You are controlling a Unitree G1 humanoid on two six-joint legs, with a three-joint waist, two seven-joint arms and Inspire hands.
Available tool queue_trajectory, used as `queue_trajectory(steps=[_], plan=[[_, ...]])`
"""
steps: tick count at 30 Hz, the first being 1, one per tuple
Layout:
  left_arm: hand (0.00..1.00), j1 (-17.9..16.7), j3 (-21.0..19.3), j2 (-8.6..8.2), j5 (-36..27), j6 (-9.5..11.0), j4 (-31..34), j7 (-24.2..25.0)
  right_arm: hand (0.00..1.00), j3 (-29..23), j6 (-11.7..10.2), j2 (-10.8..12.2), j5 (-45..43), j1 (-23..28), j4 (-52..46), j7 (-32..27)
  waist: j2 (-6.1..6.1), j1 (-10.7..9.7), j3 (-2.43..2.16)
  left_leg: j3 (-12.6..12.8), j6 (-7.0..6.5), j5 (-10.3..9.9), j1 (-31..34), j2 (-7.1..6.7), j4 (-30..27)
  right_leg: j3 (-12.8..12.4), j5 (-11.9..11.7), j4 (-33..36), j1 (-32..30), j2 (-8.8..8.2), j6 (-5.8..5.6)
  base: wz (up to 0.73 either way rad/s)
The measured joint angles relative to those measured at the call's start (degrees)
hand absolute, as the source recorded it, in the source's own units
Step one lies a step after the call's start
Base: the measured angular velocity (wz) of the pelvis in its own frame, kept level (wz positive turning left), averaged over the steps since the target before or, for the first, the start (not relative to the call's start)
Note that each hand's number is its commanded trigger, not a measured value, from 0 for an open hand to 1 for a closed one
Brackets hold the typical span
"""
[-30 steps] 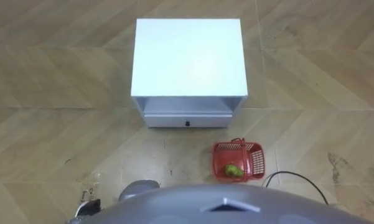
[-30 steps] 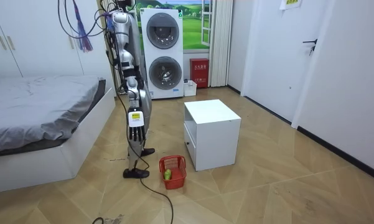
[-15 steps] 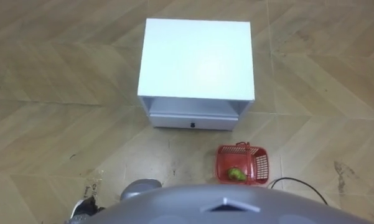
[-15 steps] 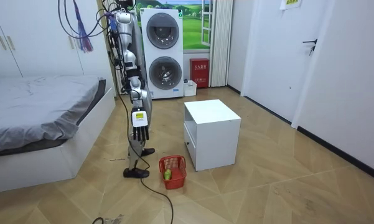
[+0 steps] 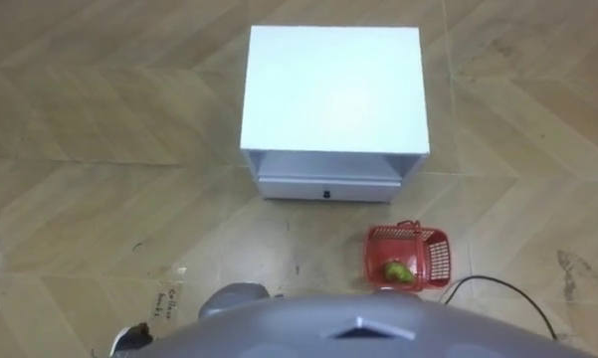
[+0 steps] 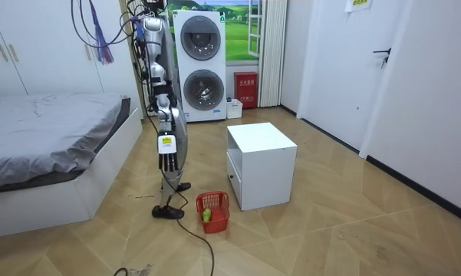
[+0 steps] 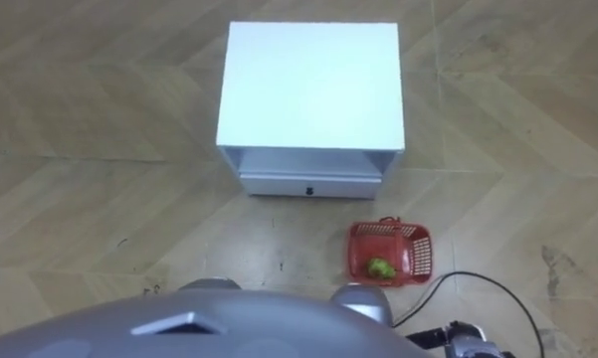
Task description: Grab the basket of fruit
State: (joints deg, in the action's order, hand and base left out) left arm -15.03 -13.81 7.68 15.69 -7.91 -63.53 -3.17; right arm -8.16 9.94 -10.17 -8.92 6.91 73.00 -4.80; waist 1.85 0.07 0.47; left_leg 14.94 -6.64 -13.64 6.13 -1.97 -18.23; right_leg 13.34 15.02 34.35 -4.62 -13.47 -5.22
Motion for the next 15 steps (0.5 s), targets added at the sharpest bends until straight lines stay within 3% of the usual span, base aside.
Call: queue_trajectory(steps=[2,3,7,9,10,11,13,14,15], plan=[[0.0,0.1,-0.7,1.12,-0.5,0.5,-0.3,-0.1,0.0,0.0,0.4,0.1,0.4,0.0,0.1,-0.1,1.53,0.3,-0.34,-0.2,-1.07,-1.3,2.2,-1.16,-3.1,-2.1,0.2,14.8,-1.7,-1.12,0.39,0.2],[0.0,0.3,-0.6,1.65,-1.4,0.5,-0.5,-0.1,0.0,0.0,0.4,-0.1,0.9,-1.3,0.0,-0.6,2.03,0.7,-0.75,-0.2,-1.6,-2.6,4.8,-1.37,-6.2,-2.6,-0.2,21.1,-1.4,-0.92,0.92,0.04],[0.0,4.7,-0.4,2.61,-3.0,0.5,-1.2,-0.3,0.0,0.3,-0.6,-1.3,6.6,-7.6,0.4,-2.7,3.55,1.3,-1.03,-0.1,-3.4,-5.5,18.7,-0.59,-19.1,-3.7,-0.8,27.5,-0.2,0.09,0.78,0.08],[0.0,8.9,0.8,3.62,-4.9,0.8,-2.2,-1.6,0.0,0.8,-1.2,-1.4,11.4,-11.4,0.9,-3.8,4.18,1.8,-0.5,-0.1,-4.04,-8.5,28.3,-0.52,-29.2,-5.5,-0.5,27.7,1.7,0.44,0.16,0.2],[0.0,10.1,1.3,4.04,-5.0,1.1,-2.9,-1.9,0.0,0.8,-1.3,-1.4,12.1,-12.3,1.1,-3.9,4.31,1.9,-0.51,-0.1,-4.24,-9.4,30.8,-0.48,-32.2,-5.8,-0.4,28.0,1.8,0.56,0.06,0.22],[0.0,12.3,2.0,4.64,-5.7,1.3,-3.9,-2.6,0.0,0.8,-1.6,-1.4,13.8,-14.1,1.9,-3.9,4.52,2.0,-0.41,0.0,-4.3,-11.6,36.0,-0.46,-38.9,-6.7,0.0,29.9,1.5,0.75,-0.47,0.26],[0.0,14.6,3.1,5.61,-8.3,2.0,-4.8,-3.9,0.0,0.8,-2.6,-1.5,16.8,-15.4,2.5,-3.8,5.05,1.7,-0.07,0.7,-4.99,-14.1,42.7,-0.48,-48.5,-7.6,3.9,34.9,1.0,0.46,-0.91,0.31],[0.0,15.1,4.5,6.19,-10.3,2.6,-5.0,-4.5,0.0,0.8,-3.1,-1.4,18.7,-15.2,2.5,-3.8,4.9,1.6,0.01,0.7,-5.24,-15.6,46.5,-0.41,-54.4,-8.2,9.4,41.1,-0.5,0.32,-1.05,0.36],[0.0,15.2,5.3,6.7,-11.8,3.4,-5.2,-5.3,0.0,0.8,-3.2,-1.4,20.1,-15.1,2.5,-3.8,5.24,1.6,0.22,0.9,-5.45,-16.5,49.6,-0.39,-59.2,-8.5,12.8,47.6,-2.1,0.14,-0.61,0.35]])
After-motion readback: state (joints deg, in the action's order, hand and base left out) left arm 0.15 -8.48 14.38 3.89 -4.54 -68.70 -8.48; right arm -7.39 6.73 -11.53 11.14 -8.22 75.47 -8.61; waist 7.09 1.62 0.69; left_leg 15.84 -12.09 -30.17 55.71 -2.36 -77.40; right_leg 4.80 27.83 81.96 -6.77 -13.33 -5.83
